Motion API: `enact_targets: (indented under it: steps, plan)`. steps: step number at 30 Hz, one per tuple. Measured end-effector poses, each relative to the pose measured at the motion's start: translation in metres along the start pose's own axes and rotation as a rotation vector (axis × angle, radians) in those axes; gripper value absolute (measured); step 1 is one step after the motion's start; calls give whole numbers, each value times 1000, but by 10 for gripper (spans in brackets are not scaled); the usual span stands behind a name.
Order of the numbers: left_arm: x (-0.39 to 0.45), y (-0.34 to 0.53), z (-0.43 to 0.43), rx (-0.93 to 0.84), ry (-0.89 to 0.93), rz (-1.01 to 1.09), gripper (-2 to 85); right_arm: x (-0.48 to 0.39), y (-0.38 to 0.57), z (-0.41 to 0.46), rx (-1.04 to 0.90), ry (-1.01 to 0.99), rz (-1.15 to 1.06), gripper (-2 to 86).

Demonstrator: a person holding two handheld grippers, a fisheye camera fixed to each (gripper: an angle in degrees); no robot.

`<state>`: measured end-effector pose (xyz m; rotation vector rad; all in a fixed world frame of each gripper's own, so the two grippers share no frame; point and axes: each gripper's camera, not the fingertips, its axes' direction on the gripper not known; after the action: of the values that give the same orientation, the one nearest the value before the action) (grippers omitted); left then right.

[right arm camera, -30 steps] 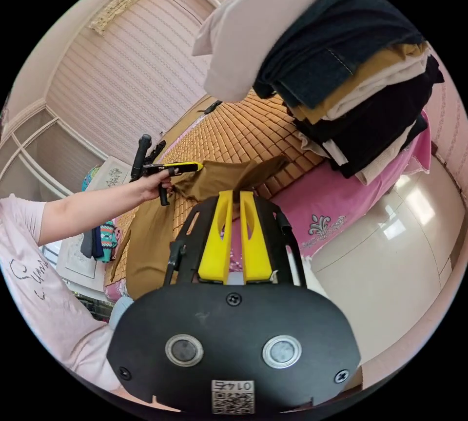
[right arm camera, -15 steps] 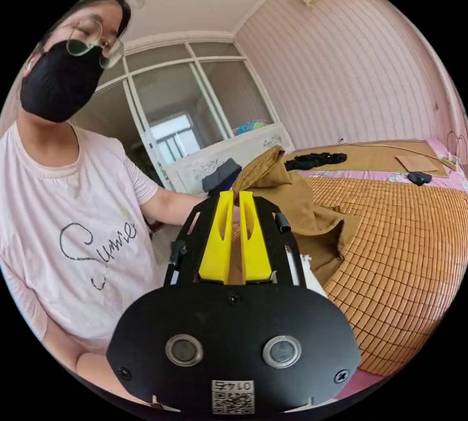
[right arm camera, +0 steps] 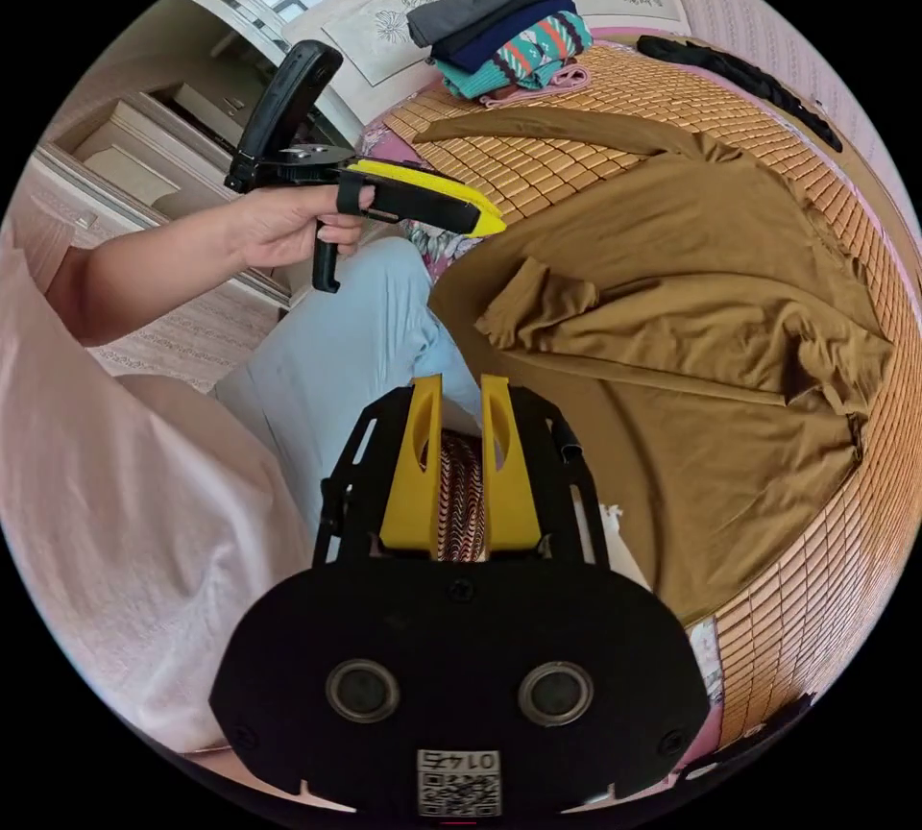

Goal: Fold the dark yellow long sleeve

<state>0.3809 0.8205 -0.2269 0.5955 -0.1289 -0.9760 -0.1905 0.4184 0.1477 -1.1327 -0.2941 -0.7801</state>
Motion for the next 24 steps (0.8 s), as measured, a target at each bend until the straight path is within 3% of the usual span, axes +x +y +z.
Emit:
enact_targets:
  steps: [6,9,12,17,24]
  plan:
    - [-3,-8,10,-20,-57,18,68,76,-10,-7,42,153,249,75]
    - [-16,-11,24,-53,-1,-50,69,122,-23,-16,69,272,340,84]
    - [-23,-7,35,-78,2,-83,27,172,-49,-22,66,355,404,93]
    - [-25,-2,19,-52,-20,-76,-7,263,-92,-10,17,237,525,91]
    - [-45,12,-42,17,-10,-160,-10,334,-125,24,-79,383,589,82]
